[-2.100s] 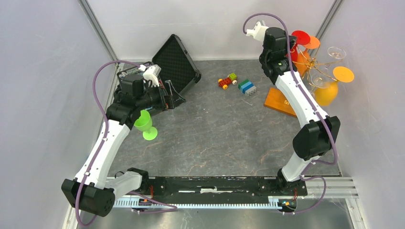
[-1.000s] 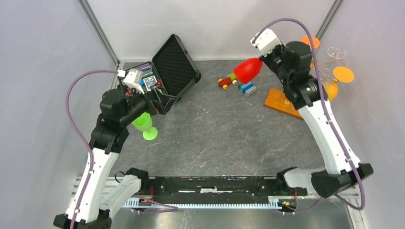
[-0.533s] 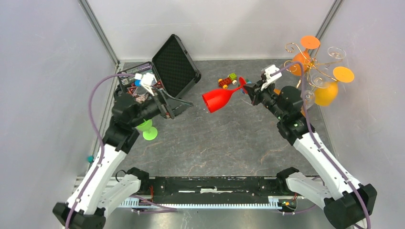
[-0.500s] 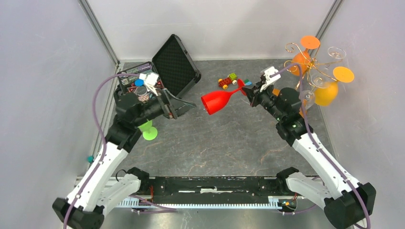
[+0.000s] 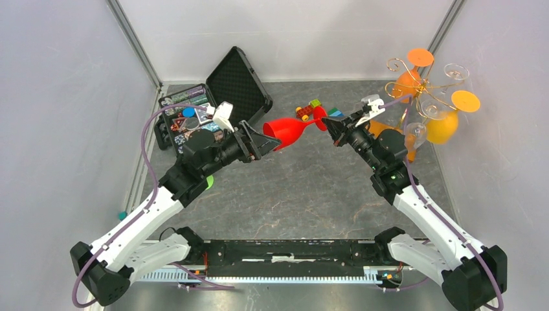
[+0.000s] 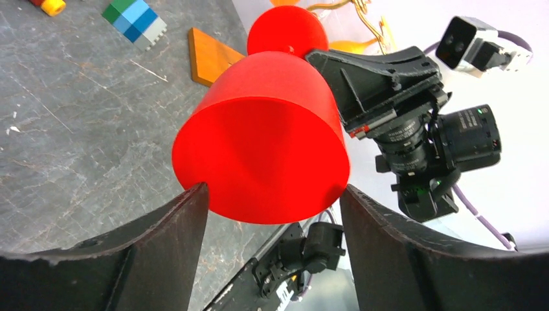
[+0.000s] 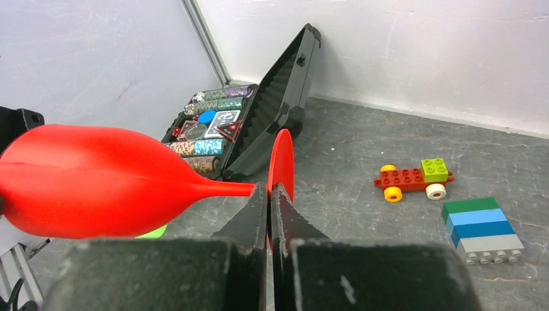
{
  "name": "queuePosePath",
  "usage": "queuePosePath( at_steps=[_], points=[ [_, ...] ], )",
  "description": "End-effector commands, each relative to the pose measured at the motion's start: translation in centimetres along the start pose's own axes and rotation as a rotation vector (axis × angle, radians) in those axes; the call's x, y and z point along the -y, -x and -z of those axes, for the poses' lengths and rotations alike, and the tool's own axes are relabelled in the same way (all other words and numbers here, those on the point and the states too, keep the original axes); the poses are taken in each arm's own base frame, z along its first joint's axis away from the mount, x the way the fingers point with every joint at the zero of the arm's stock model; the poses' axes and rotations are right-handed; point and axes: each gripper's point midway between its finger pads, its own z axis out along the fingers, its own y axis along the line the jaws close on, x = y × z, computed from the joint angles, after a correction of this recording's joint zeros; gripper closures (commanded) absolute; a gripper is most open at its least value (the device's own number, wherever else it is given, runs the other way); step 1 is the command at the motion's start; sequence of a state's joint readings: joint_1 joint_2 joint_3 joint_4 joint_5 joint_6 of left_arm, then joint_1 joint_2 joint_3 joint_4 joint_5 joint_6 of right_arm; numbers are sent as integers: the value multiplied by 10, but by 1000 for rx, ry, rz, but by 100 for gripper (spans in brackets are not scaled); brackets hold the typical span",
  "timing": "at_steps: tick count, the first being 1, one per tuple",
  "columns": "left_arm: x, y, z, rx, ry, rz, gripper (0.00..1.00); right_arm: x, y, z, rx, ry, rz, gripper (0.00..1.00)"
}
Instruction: Take the wine glass off the wine glass rack
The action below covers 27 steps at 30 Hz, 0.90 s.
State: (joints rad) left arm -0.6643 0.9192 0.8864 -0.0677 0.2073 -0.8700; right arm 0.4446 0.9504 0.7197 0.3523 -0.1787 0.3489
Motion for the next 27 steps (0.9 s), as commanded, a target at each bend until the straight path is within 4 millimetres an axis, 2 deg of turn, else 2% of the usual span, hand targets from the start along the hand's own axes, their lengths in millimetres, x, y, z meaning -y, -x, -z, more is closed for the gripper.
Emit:
queuePosePath(
  at_steps=[1,9,15,19,23,27],
  points=[
    [12,19,-8,92,-31,27,26,-6,18,-2,72,18,-24,100],
    [24,19,-13,87,-85,28,36,-2,0,-2,35,9,-39,100],
    [25,13,-21,58,-86,22,48,-3,-13,-4,-11,22,-49,100],
    [26,11,-24,44,-89,23,53,-1,-23,-6,-51,15,-38,100],
    [26,7,-27,26,-85,16,67,-2,-31,-7,-84,23,-29,100],
    [20,6,-27,28,-58,-3,88,-1,-37,-10,-106,20,-27,100]
  ],
)
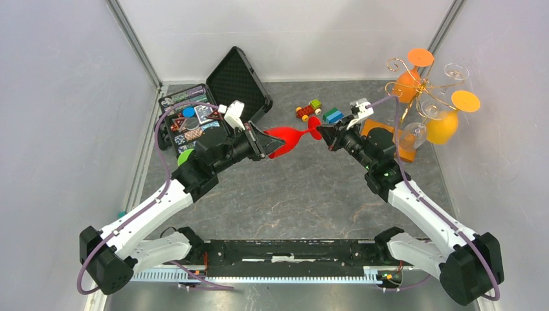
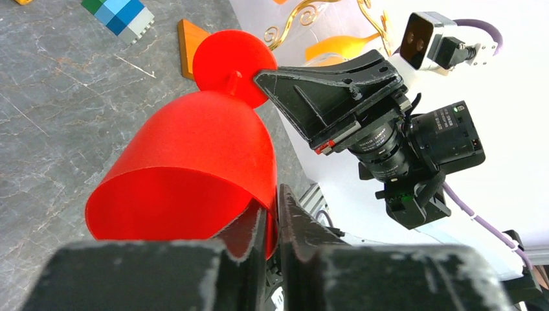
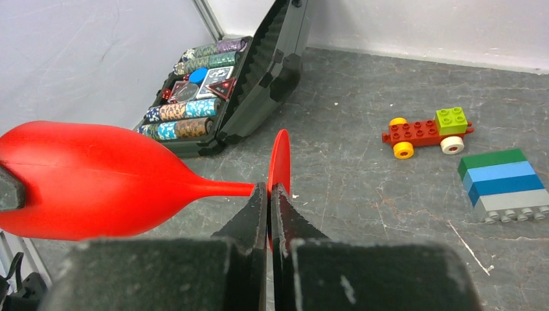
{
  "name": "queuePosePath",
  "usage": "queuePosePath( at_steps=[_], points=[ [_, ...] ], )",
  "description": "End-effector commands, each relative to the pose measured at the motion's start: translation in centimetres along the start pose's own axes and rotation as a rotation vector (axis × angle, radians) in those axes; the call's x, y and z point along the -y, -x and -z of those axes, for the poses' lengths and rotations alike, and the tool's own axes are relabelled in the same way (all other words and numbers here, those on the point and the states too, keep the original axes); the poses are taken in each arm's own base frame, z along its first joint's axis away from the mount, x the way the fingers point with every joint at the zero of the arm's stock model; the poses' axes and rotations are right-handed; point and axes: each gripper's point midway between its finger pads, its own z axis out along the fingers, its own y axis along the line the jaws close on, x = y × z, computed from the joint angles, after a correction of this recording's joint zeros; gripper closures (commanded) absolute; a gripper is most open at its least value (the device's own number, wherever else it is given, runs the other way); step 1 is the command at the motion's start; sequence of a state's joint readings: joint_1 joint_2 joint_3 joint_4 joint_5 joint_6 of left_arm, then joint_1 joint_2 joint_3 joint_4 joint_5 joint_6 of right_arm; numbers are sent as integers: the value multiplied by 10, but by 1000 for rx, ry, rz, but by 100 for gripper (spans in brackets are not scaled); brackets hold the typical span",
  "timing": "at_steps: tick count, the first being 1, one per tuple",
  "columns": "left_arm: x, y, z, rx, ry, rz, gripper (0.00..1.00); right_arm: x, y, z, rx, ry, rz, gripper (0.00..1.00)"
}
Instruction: Take the wine glass off the wine glass rack
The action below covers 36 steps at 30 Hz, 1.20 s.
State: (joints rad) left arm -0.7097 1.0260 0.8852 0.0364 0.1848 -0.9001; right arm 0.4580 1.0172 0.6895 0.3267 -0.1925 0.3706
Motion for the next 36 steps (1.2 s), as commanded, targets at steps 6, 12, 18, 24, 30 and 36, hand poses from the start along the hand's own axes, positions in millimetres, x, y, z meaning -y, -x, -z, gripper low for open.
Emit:
queuePosePath(
  at_steps=[6,12,18,24,30,36],
  points=[
    [5,22,10,47,60,-148,98,1,0,-6,-38,-1,71,65],
    [-52,3,30,-137,358,-300,98,17,0,4,-71,-80,173,40],
    [-111,-25,47,-376,645,-353,97,30,-10,16,-123,-145,212,36],
    [-140,-27,71,-542,842,-451,97,36,-14,29,-133,-179,242,35],
    [-143,-24,79,-617,884,-505,94,41,-20,32,-152,-193,266,37],
    [-159,-19,88,-677,977,-576,98,40,-21,33,-159,-188,259,38]
  ],
)
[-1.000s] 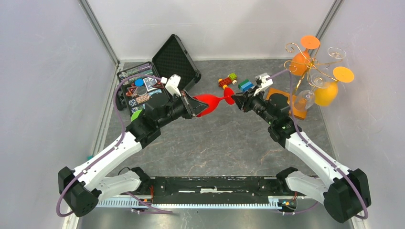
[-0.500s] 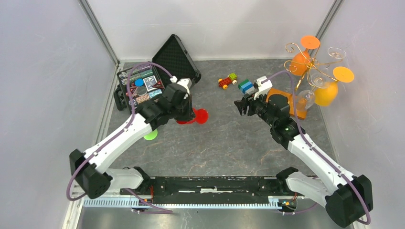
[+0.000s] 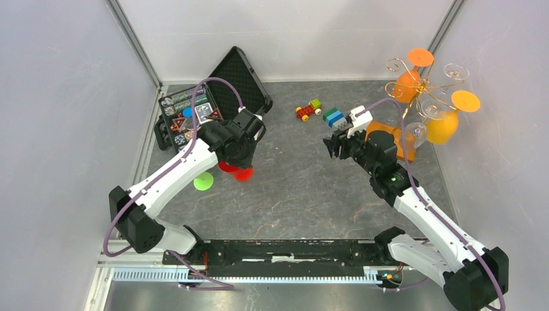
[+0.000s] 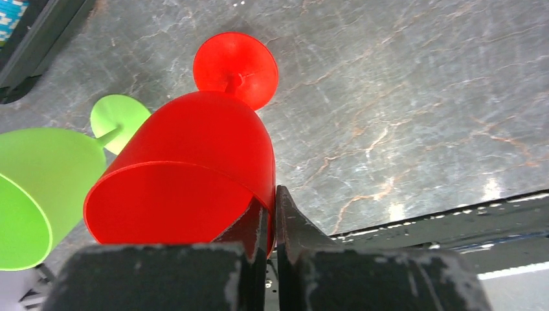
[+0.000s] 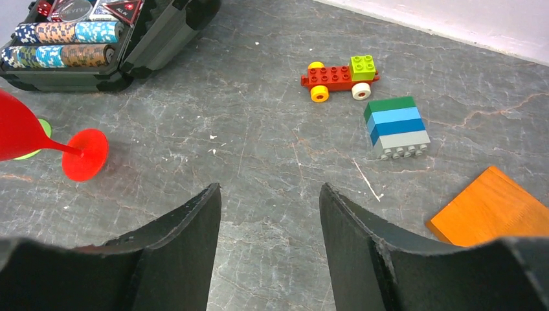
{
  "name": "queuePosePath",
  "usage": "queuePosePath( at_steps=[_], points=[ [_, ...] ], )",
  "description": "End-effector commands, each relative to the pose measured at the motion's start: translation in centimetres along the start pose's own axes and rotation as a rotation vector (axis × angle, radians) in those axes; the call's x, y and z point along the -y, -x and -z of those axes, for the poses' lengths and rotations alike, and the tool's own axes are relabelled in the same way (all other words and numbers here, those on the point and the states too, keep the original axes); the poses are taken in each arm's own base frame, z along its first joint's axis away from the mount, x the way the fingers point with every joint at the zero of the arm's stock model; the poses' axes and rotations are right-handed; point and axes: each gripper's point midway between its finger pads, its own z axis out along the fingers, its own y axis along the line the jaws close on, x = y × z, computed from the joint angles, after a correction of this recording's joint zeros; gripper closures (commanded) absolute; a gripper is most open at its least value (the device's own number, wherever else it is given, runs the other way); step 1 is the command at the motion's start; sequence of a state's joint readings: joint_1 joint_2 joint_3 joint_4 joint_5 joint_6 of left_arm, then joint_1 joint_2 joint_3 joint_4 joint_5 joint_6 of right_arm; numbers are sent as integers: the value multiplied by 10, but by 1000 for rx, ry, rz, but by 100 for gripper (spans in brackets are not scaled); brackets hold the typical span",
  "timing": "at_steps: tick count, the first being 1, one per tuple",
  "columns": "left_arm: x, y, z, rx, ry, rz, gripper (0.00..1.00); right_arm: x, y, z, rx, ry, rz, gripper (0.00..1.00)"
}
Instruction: Take the wine glass off the wine glass rack
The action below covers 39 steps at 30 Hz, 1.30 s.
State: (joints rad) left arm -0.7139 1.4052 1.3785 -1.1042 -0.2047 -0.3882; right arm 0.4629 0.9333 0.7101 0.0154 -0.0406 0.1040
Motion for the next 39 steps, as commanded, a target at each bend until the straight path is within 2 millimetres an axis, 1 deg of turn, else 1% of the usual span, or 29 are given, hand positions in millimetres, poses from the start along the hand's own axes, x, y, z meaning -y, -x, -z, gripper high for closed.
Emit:
queuePosePath(
  at_steps=[1,5,8,11,15,16,17,23,26,28,30,35,39],
  points=[
    [-18,-3,-3,-43,96,-105,98,2,6,3,19,-10,16,38],
    [-17,-11,-10,-87,87,-136,98,4,7,7,26,-22,23,38],
    [-21,-18,-12,-114,106,-154,98,4,7,9,25,-25,31,38],
    [-20,-21,-13,-132,96,-167,98,4,7,10,27,-23,32,38],
    [-26,-26,-15,-166,125,-187,98,3,2,12,24,-16,31,38],
    [-26,-28,-16,-171,122,-191,98,3,-5,14,-2,-12,31,38],
    [-25,-30,-17,-179,117,-198,97,1,-6,15,-1,-6,30,38],
    [-30,-38,-19,-198,130,-222,94,-1,-3,19,9,10,39,38],
    [-32,-39,-19,-199,134,-224,84,-2,1,20,18,15,39,38],
    [-34,-39,-19,-196,140,-227,71,-4,2,20,18,25,38,39],
    [-35,-35,-16,-178,145,-224,61,-5,3,20,18,29,38,39],
    [-37,-18,-1,-107,153,-220,48,-4,5,23,5,26,44,39],
    [-37,0,20,-18,142,-198,39,-2,21,27,16,15,70,37]
  ],
)
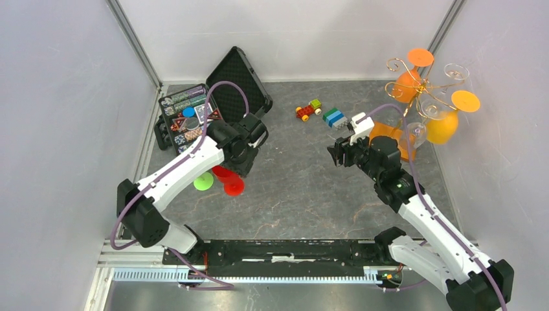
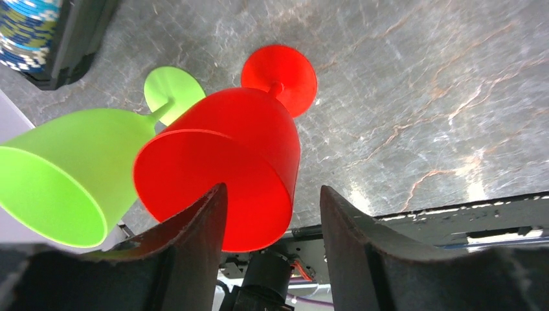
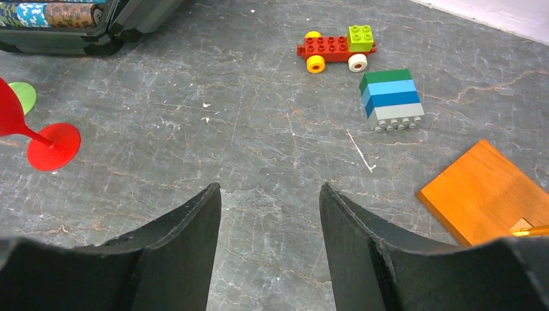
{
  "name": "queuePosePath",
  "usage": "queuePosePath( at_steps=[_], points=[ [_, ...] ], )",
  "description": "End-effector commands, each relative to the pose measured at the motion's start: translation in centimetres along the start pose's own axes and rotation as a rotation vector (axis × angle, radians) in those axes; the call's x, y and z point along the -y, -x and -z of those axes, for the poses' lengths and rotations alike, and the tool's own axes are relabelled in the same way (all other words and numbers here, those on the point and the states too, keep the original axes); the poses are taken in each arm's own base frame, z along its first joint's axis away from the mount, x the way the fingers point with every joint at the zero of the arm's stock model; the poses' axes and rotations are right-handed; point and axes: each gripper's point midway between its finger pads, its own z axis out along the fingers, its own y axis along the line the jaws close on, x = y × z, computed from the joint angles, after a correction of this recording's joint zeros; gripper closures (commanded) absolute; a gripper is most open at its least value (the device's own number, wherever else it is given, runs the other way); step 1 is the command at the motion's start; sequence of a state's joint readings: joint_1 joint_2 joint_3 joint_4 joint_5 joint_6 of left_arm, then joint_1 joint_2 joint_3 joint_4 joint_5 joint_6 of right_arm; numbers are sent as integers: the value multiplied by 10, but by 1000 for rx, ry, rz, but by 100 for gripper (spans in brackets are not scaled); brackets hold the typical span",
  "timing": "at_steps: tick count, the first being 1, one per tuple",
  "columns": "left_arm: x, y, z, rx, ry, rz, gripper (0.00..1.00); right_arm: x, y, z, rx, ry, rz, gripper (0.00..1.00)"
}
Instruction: Take the wine glass off the wine glass rack
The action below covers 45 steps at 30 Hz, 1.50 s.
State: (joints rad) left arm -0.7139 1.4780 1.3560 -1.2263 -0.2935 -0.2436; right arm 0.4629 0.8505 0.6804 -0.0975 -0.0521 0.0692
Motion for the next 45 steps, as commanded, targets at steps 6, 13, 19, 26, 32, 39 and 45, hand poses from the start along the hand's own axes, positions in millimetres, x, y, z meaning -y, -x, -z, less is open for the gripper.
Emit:
queuePosePath(
  at_steps=[6,13,19,26,32,39,45],
  points=[
    [-13,46,87,364,-109,28,14,-4,86,19,83,37,145,32],
    [6,70,147,709,-330,8,0,35,159,33,47,-162,296,9],
    [26,75,183,911,-513,-21,0,91,203,68,24,-505,342,7],
    [36,61,183,962,-586,-37,0,146,179,139,-214,-887,494,16],
    [40,60,177,950,-601,-30,0,161,165,173,-356,-1012,573,17],
    [42,60,170,917,-593,-33,0,178,159,158,-450,-1034,613,26],
    [41,57,166,904,-586,-36,0,190,148,138,-497,-1026,589,27]
  ],
)
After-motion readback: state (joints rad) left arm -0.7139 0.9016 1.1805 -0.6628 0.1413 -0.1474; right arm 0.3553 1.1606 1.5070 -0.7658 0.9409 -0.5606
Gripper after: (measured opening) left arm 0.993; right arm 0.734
